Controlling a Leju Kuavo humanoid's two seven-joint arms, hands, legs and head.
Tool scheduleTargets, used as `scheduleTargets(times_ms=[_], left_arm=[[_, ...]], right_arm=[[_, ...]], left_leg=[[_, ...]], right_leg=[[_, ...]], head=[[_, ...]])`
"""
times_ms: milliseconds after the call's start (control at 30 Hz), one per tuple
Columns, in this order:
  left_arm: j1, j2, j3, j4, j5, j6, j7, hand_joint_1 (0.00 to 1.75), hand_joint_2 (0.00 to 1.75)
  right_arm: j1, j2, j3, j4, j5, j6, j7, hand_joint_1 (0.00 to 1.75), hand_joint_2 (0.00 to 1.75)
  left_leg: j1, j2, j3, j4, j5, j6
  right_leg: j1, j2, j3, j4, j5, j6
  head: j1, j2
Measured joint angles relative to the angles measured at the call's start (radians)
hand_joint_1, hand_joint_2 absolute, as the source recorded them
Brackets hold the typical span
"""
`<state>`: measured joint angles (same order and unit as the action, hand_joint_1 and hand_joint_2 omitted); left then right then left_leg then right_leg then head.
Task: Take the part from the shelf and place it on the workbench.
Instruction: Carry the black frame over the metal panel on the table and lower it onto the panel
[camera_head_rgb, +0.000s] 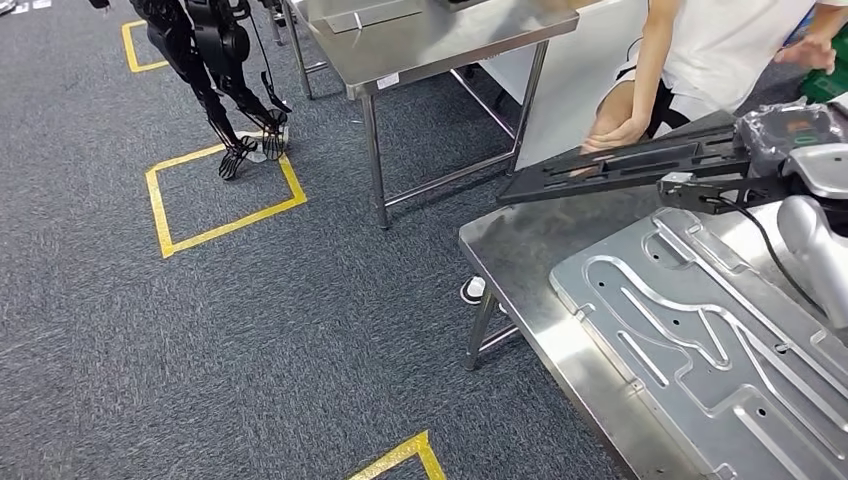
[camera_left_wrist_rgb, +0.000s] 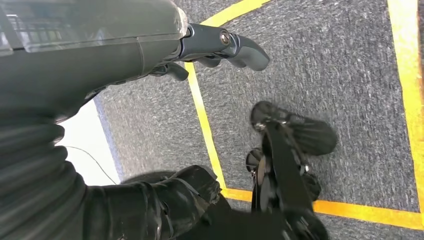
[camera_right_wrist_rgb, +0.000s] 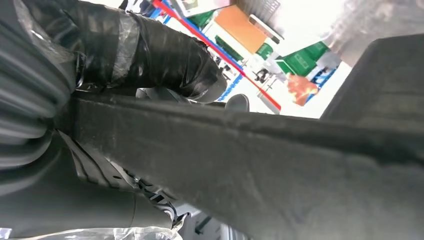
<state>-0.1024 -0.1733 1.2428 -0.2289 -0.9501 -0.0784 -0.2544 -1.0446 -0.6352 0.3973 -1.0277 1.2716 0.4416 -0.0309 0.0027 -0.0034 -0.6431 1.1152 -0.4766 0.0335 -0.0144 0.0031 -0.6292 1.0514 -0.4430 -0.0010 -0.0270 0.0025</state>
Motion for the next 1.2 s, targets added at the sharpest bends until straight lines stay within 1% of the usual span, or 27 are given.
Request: scheduleTargets(times_ms=[67, 133, 200, 233, 300, 333, 367, 400, 433, 500, 533, 567, 633, 700, 733, 800, 833, 867, 900, 933, 1000, 1033, 1067, 1100, 1133, 1167, 1200], left_arm=[[0.000, 0.000, 0.000, 0.000, -0.002, 0.000, -0.001, 0.00, 1.75], [-0.001, 0.000, 0.000, 0.000, -0.002, 0.001, -0.002, 0.00, 1.75], [-0.002, 0.000, 0.000, 0.000, -0.003, 0.001, -0.004, 0.00, 1.75], [-0.002, -0.001, 0.000, 0.000, -0.004, 0.001, -0.005, 0.00, 1.75], [-0.001, 0.000, 0.000, 0.000, -0.005, 0.002, -0.006, 0.00, 1.75], [-0.001, 0.000, 0.000, 0.000, -0.006, 0.002, -0.007, 0.00, 1.75], [-0.001, 0.000, 0.000, 0.000, -0.006, 0.003, -0.007, 0.00, 1.75], [-0.001, 0.000, 0.000, 0.000, -0.008, 0.004, -0.007, 0.00, 1.75], [-0.002, 0.000, 0.000, 0.000, -0.009, 0.004, -0.008, 0.00, 1.75], [-0.002, -0.001, -0.001, 0.000, -0.013, 0.004, -0.010, 0.00, 1.75], [-0.001, -0.001, -0.001, 0.000, -0.015, 0.004, -0.011, 0.00, 1.75], [0.000, -0.001, -0.001, 0.000, -0.016, 0.004, -0.012, 0.00, 1.75], [0.001, -0.001, -0.003, 0.000, -0.020, 0.004, -0.015, 0.00, 1.75], [0.000, -0.001, -0.005, 0.000, -0.022, 0.004, -0.017, 0.00, 1.75], [0.000, -0.001, -0.006, 0.000, -0.022, 0.004, -0.018, 0.00, 1.75], [0.000, -0.001, -0.008, 0.000, -0.022, 0.004, -0.018, 0.00, 1.75], [0.000, -0.001, -0.008, 0.000, -0.022, 0.004, -0.018, 0.00, 1.75], [0.000, -0.001, -0.008, 0.000, -0.023, 0.004, -0.019, 0.00, 1.75], [0.000, -0.001, -0.008, 0.000, -0.023, 0.004, -0.019, 0.00, 1.75], [0.000, -0.001, -0.008, 0.000, -0.023, 0.004, -0.019, 0.00, 1.75], [0.000, -0.001, -0.008, 0.000, -0.023, 0.004, -0.020, 0.00, 1.75], [0.000, -0.001, -0.009, 0.000, -0.024, 0.004, -0.021, 0.00, 1.75], [0.000, 0.000, -0.009, 0.000, -0.024, 0.004, -0.021, 0.00, 1.75], [-0.001, 0.000, -0.009, 0.000, -0.024, 0.004, -0.022, 0.00, 1.75], [-0.002, 0.000, -0.009, 0.000, -0.024, 0.004, -0.022, 0.00, 1.75], [-0.004, -0.001, -0.010, 0.000, -0.024, 0.004, -0.023, 0.00, 1.75], [-0.005, -0.002, -0.011, 0.000, -0.024, 0.004, -0.023, 0.00, 1.75]], right_arm=[[0.021, -0.016, 0.000, -0.028, -0.010, 0.003, 0.004, 1.75, 1.75], [0.040, -0.031, 0.000, -0.051, -0.018, 0.008, 0.008, 1.75, 1.75], [0.057, -0.046, 0.000, -0.071, -0.027, 0.012, 0.011, 1.75, 1.75], [0.064, -0.054, 0.000, -0.081, -0.033, 0.012, 0.013, 1.75, 1.75], [0.078, -0.067, -0.001, -0.102, -0.044, 0.013, 0.019, 1.75, 1.75], [0.086, -0.072, -0.001, -0.111, -0.048, 0.013, 0.022, 1.75, 1.75], [0.095, -0.077, -0.001, -0.120, -0.053, 0.014, 0.025, 1.75, 1.75], [0.104, -0.082, -0.002, -0.129, -0.059, 0.015, 0.028, 1.75, 1.75], [0.111, -0.088, -0.003, -0.139, -0.066, 0.016, 0.032, 1.75, 1.75], [0.121, -0.099, -0.013, -0.161, -0.082, 0.018, 0.044, 1.75, 1.75], [0.123, -0.103, -0.021, -0.174, -0.090, 0.019, 0.048, 1.75, 1.75], [0.126, -0.107, -0.029, -0.187, -0.097, 0.021, 0.052, 1.75, 1.75], [0.131, -0.116, -0.040, -0.209, -0.106, 0.026, 0.053, 1.75, 1.75], [0.135, -0.125, -0.046, -0.226, -0.111, 0.030, 0.053, 1.75, 1.75], [0.135, -0.127, -0.048, -0.232, -0.113, 0.031, 0.053, 1.75, 1.75], [0.137, -0.129, -0.050, -0.242, -0.115, 0.031, 0.053, 1.75, 1.75], [0.138, -0.129, -0.051, -0.245, -0.115, 0.032, 0.053, 1.75, 1.75], [0.140, -0.130, -0.051, -0.247, -0.115, 0.032, 0.053, 1.75, 1.75], [0.141, -0.130, -0.051, -0.250, -0.115, 0.032, 0.053, 1.75, 1.75], [0.142, -0.130, -0.051, -0.252, -0.116, 0.032, 0.053, 1.75, 1.75], [0.143, -0.130, -0.051, -0.260, -0.116, 0.032, 0.053, 1.75, 1.75], [0.143, -0.129, -0.051, -0.262, -0.116, 0.032, 0.054, 1.75, 1.75], [0.143, -0.129, -0.051, -0.264, -0.116, 0.032, 0.054, 1.75, 1.75], [0.144, -0.129, -0.051, -0.265, -0.116, 0.033, 0.054, 1.75, 1.75], [0.146, -0.130, -0.051, -0.266, -0.116, 0.033, 0.054, 1.75, 1.75], [0.148, -0.133, -0.051, -0.267, -0.116, 0.033, 0.054, 1.75, 1.75], [0.149, -0.136, -0.052, -0.268, -0.116, 0.033, 0.054, 1.75, 1.75]], left_leg=[[-0.003, -0.004, 0.027, -0.062, 0.014, 0.004], [-0.006, -0.003, 0.031, -0.072, 0.018, 0.010], [-0.005, -0.002, 0.037, -0.085, 0.028, 0.021], [-0.003, 0.000, 0.039, -0.091, 0.032, 0.026], [-0.005, 0.000, 0.039, -0.093, 0.034, 0.029], [-0.006, 0.000, 0.039, -0.093, 0.034, 0.030], [-0.006, 0.000, 0.039, -0.092, 0.034, 0.030], [-0.006, 0.000, 0.039, -0.091, 0.033, 0.029], [-0.006, 0.002, 0.040, -0.089, 0.032, 0.029], [-0.010, 0.007, 0.039, -0.082, 0.027, 0.025], [-0.013, 0.011, 0.038, -0.079, 0.025, 0.023], [-0.016, 0.014, 0.037, -0.077, 0.023, 0.020], [-0.018, 0.026, 0.038, -0.077, 0.020, 0.014], [-0.016, 0.028, 0.030, -0.055, 0.000, 0.006], [-0.014, 0.024, 0.016, -0.021, -0.024, 0.000], [-0.010, 0.014, -0.037, 0.104, -0.090, -0.006], [-0.008, 0.013, -0.064, 0.166, -0.114, -0.007], [-0.007, 0.012, -0.081, 0.204, -0.121, -0.007], [-0.007, 0.011, -0.080, 0.202, -0.108, -0.006], [-0.007, 0.006, -0.060, 0.162, -0.079, -0.003], [-0.006, -0.031, 0.007, 0.025, -0.014, 0.004], [-0.004, -0.050, 0.032, -0.028, 0.003, 0.006], [-0.004, -0.064, 0.047, -0.060, 0.009, 0.008], [-0.004, -0.065, 0.052, -0.069, 0.007, 0.009], [-0.005, -0.056, 0.053, -0.074, 0.010, 0.012], [-0.006, -0.044, 0.055, -0.082, 0.015, 0.017], [-0.005, -0.032, 0.058, -0.092, 0.021, 0.023]], right_leg=[[0.001, 0.002, -0.005, 0.000, 0.002, 0.008], [-0.001, 0.004, -0.006, -0.004, 0.005, 0.019], [-0.005, 0.003, -0.014, 0.018, -0.015, 0.028], [-0.006, 0.003, -0.030, 0.057, -0.041, 0.031], [-0.007, 0.002, -0.083, 0.179, -0.104, 0.037], [-0.008, 0.002, -0.107, 0.234, -0.123, 0.040], [-0.008, 0.002, -0.117, 0.258, -0.124, 0.042], [-0.009, 0.001, -0.109, 0.244, -0.106, 0.043], [-0.009, -0.002, -0.084, 0.194, -0.075, 0.042], [-0.003, -0.031, -0.019, 0.062, -0.021, 0.037], [0.001, -0.043, 0.000, 0.019, -0.009, 0.032], [0.006, -0.050, 0.007, -0.001, -0.007, 0.027], [0.007, -0.036, 0.006, -0.005, -0.005, 0.017], [0.002, -0.021, 0.007, -0.009, 0.000, 0.006], [-0.001, -0.014, 0.008, -0.012, 0.002, 0.000], [0.000, 0.004, 0.007, -0.013, 0.004, -0.007], [0.001, 0.015, 0.007, -0.012, 0.004, -0.008], [0.001, 0.026, 0.007, -0.011, 0.004, -0.008], [0.002, 0.037, 0.007, -0.010, 0.004, -0.008], [0.001, 0.048, 0.007, -0.009, 0.004, -0.008], [0.001, 0.070, 0.005, -0.005, 0.004, -0.006], [0.000, 0.081, 0.003, -0.004, 0.005, -0.003], [-0.002, 0.091, 0.000, -0.003, 0.007, 0.002], [-0.004, 0.101, -0.003, -0.005, 0.010, 0.009], [-0.007, 0.112, -0.005, -0.009, 0.015, 0.016], [-0.009, 0.110, -0.007, -0.010, 0.015, 0.022], [-0.008, 0.094, -0.012, -0.002, 0.007, 0.026]], head=[[0.000, 0.000], [0.000, 0.000], [0.001, 0.000], [0.001, 0.000], [0.001, 0.000], [0.001, 0.000], [0.001, 0.000], [0.001, 0.000], [0.001, 0.000], [0.001, 0.000], [0.001, 0.000], [0.001, 0.000], [0.000, 0.000], [0.000, 0.000], [0.000, 0.000], [0.000, 0.000], [0.000, 0.000], [0.000, 0.000], [0.000, 0.000], [0.000, 0.000], [0.000, 0.000], [0.000, 0.000], [0.000, 0.000], [0.000, 0.000], [0.000, 0.000], [0.000, 0.000], [0.001, 0.000]])
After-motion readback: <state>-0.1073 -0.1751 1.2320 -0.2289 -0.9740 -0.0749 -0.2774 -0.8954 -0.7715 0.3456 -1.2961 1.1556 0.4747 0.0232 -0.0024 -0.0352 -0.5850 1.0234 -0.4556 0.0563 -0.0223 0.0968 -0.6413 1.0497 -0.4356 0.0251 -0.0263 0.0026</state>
